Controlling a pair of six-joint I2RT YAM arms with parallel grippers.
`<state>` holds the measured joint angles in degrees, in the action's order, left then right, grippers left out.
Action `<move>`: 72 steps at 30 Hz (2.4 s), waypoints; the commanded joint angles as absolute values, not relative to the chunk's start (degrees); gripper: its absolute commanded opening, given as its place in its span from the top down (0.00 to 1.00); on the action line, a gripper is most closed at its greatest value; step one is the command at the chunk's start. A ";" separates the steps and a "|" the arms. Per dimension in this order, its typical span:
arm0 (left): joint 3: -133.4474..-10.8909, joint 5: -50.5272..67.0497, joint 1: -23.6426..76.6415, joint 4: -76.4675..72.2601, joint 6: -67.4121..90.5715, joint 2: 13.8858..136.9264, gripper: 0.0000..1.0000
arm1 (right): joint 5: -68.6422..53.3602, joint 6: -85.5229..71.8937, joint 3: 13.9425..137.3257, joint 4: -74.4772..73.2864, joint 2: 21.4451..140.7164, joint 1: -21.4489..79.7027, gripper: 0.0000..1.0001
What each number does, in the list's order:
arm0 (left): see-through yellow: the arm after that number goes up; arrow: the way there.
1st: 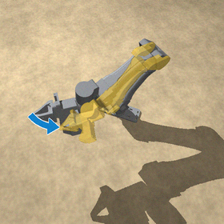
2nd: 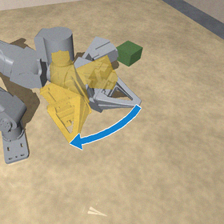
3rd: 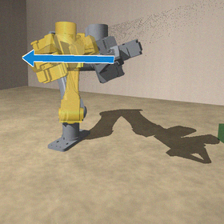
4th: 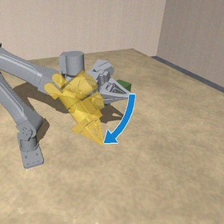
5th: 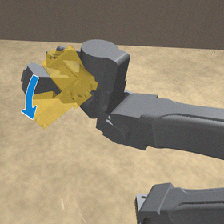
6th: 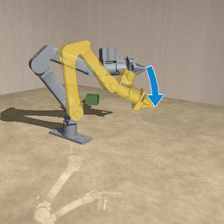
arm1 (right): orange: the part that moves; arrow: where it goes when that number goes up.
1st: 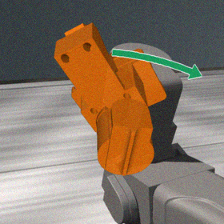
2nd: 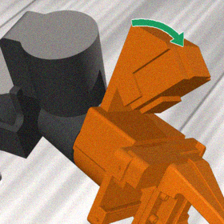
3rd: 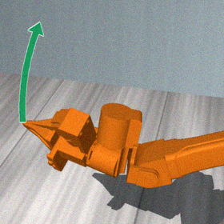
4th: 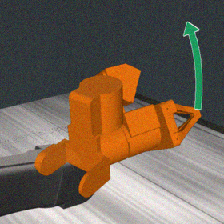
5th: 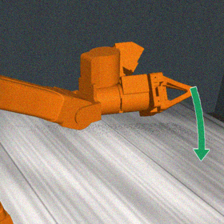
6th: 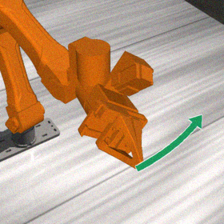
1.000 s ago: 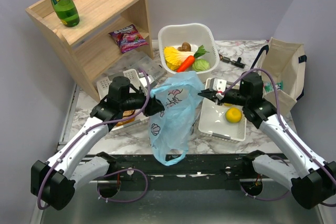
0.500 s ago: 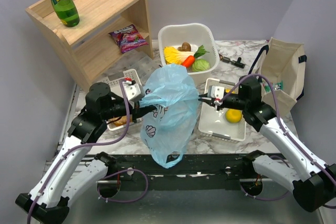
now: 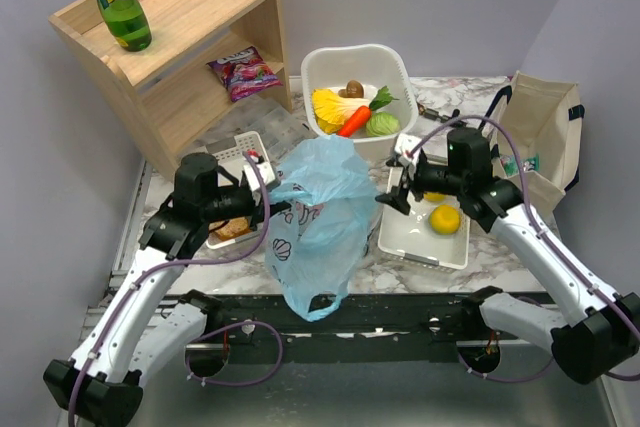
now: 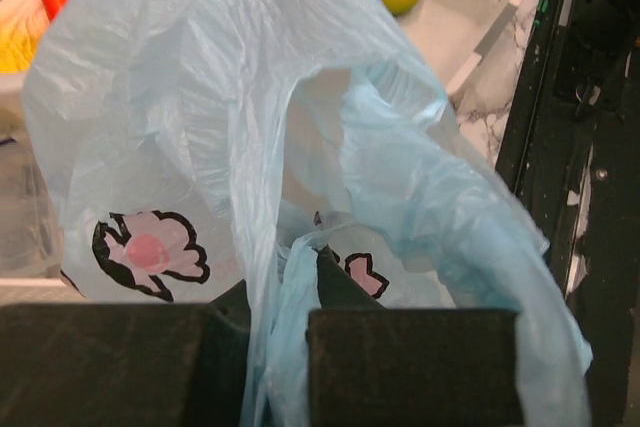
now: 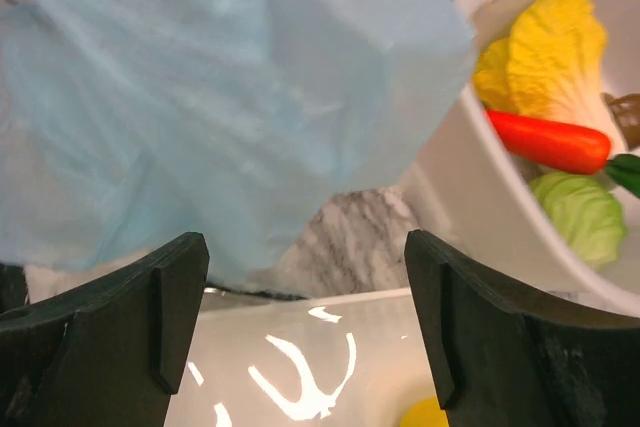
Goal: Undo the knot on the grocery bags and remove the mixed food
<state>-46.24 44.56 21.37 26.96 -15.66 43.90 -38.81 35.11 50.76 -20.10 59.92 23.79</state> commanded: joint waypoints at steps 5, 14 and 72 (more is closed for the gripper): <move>-61.50 40.41 22.48 18.93 -11.80 56.21 1.00 | -23.44 3.67 72.69 -20.26 70.64 17.60 0.06; -74.35 41.85 25.22 7.29 -2.60 67.94 1.00 | -21.82 -1.27 89.54 -28.01 79.26 0.98 0.06; -87.17 26.08 30.73 -12.45 3.50 83.49 0.02 | 6.80 10.66 101.88 -1.61 96.33 0.64 1.00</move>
<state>-93.45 23.86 30.85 -15.22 5.30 87.59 2.13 11.84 96.66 -19.38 90.52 0.73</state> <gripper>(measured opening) 0.984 0.025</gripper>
